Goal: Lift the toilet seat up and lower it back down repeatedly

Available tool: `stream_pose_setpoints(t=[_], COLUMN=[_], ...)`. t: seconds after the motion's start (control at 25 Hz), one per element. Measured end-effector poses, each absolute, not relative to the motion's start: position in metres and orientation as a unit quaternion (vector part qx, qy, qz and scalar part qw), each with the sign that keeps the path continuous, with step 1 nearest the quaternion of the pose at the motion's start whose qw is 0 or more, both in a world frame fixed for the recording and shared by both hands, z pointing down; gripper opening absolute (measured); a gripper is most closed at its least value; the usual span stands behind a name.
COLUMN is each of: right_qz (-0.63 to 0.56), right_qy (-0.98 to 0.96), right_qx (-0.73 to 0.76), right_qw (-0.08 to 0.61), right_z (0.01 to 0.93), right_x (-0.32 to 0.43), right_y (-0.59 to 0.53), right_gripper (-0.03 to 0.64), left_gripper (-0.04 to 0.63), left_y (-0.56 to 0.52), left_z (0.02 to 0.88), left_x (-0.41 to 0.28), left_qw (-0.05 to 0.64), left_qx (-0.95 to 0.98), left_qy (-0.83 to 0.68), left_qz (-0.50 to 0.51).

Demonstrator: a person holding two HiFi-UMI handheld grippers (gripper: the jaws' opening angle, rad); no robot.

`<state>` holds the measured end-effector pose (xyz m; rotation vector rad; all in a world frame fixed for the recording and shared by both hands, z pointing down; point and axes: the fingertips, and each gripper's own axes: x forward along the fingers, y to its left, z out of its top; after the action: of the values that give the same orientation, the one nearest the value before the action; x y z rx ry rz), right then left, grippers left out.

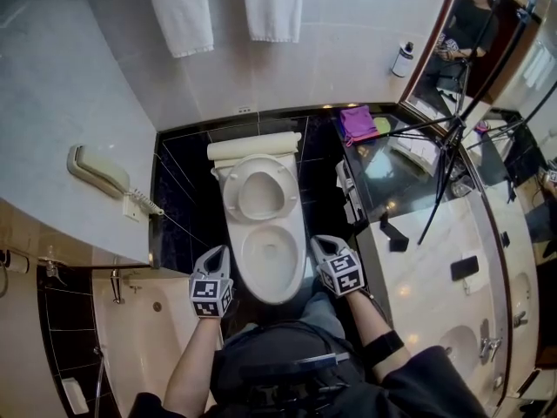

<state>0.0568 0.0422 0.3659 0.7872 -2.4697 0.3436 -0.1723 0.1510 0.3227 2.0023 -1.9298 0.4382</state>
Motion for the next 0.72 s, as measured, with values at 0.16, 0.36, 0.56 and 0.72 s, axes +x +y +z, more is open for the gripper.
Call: stream_pose_setpoints(t=[0.16, 0.36, 0.56, 0.72], right_qz=[0.13, 0.129, 0.096, 0.051], right_qy=[-0.911, -0.911, -0.909, -0.905], right_qx=[0.293, 0.293, 0.294, 0.29], right_qw=[0.26, 0.259, 0.279, 0.308], right_z=[0.364, 0.364, 0.361, 0.355], right_x=[0.063, 0.066, 0.062, 0.054], right_y=[0.052, 0.051, 0.038, 0.02], right_gripper=[0.014, 0.014, 0.02, 0.037], left_gripper=[0.0, 0.0, 0.0, 0.0], left_y=[0.161, 0.162, 0.156, 0.148], left_z=[0.32, 0.326, 0.33, 0.333], left_x=[-0.17, -0.164, -0.161, -0.16], left_qw=[0.158, 0.165, 0.167, 0.168], left_qx=[0.7, 0.702, 0.699, 0.698], left_qy=[-0.68, -0.677, -0.678, -0.678], left_qz=[0.149, 0.148, 0.153, 0.157])
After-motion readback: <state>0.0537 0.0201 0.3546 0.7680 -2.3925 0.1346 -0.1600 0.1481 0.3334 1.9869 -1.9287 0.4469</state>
